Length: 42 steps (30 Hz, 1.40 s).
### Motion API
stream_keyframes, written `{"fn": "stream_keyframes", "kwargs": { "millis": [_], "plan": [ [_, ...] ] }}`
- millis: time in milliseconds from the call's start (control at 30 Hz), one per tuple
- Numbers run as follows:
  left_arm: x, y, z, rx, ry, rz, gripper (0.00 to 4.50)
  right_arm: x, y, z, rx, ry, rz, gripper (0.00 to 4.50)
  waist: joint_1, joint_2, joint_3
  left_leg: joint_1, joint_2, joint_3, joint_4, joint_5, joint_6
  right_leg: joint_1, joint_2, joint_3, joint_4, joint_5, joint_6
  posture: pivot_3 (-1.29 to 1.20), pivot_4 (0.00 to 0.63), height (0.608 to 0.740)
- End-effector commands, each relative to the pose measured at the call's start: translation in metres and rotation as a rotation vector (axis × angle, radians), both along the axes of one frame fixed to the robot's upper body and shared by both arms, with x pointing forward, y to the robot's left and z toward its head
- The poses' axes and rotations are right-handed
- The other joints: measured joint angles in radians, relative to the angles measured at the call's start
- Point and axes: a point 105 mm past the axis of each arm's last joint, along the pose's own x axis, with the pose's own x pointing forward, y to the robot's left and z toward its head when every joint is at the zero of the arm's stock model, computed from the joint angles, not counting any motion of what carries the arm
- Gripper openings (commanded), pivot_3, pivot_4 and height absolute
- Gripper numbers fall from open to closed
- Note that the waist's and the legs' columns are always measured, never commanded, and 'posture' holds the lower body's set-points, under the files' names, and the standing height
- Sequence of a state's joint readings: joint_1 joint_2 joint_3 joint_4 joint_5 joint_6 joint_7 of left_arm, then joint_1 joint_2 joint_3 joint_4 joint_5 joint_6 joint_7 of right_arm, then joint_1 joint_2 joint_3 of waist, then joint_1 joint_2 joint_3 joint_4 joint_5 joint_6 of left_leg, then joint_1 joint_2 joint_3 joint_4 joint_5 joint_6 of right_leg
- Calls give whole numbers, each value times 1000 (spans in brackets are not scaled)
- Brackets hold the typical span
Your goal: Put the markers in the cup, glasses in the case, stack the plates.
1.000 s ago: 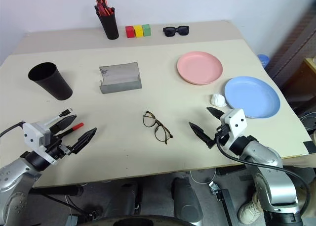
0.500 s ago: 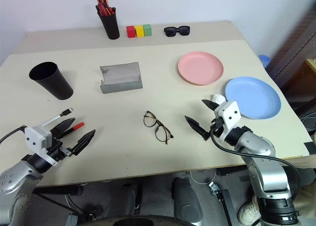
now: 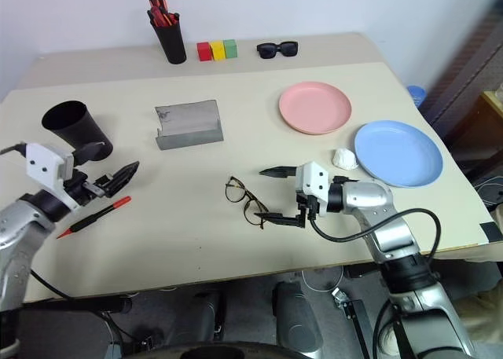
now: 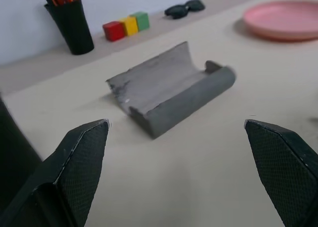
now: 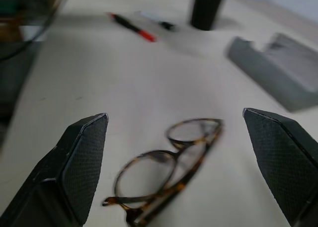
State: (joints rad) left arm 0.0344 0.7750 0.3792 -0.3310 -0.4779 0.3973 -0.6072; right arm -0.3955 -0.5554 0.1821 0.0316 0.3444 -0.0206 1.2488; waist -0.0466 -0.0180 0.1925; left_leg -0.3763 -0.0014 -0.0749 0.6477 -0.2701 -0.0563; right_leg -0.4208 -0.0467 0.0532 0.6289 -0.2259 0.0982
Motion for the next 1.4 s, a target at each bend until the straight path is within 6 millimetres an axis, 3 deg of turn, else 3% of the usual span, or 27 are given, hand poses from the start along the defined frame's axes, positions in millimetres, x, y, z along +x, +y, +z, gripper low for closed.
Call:
{"fn": "stream_keyframes", "kwargs": {
  "millis": [33,100,200,433,667,1100,1400],
  "plan": [
    [-5,7,3,76,118,-39,4500,1,11,10,0,-33,117,4440,1,0,0,1,0,0,0,0,0,0,0,0,0,0,0,0,150,740],
    [-6,10,4,122,163,-71,4500,4,14,12,1,-29,146,4440,1,1,1,1,0,0,0,0,0,0,0,0,1,-1,-1,0,150,740],
    [-5,21,-4,268,257,-118,4500,15,23,31,93,-3,157,4440,1,1,2,1,0,0,0,0,0,0,0,0,2,-1,-1,0,150,740],
    [-3,37,-14,331,315,-150,4500,13,34,48,170,-8,231,4440,2,2,2,0,0,0,-2,0,0,-2,0,0,1,-1,-1,0,150,740],
    [-7,39,-23,367,406,-186,4500,12,38,49,182,-8,230,4440,2,2,2,0,0,0,-2,0,0,-2,0,0,2,-1,-1,0,150,740],
    [-30,65,-23,495,714,-216,4500,17,44,55,211,-29,209,4440,0,2,3,0,1,1,-2,0,0,-4,0,0,2,-1,-1,0,150,740],
    [-35,83,-31,593,816,-168,4500,18,46,55,224,-36,198,4440,1,2,3,-1,1,1,-2,0,0,-4,0,0,2,-1,-1,0,150,740]
  ]
}}
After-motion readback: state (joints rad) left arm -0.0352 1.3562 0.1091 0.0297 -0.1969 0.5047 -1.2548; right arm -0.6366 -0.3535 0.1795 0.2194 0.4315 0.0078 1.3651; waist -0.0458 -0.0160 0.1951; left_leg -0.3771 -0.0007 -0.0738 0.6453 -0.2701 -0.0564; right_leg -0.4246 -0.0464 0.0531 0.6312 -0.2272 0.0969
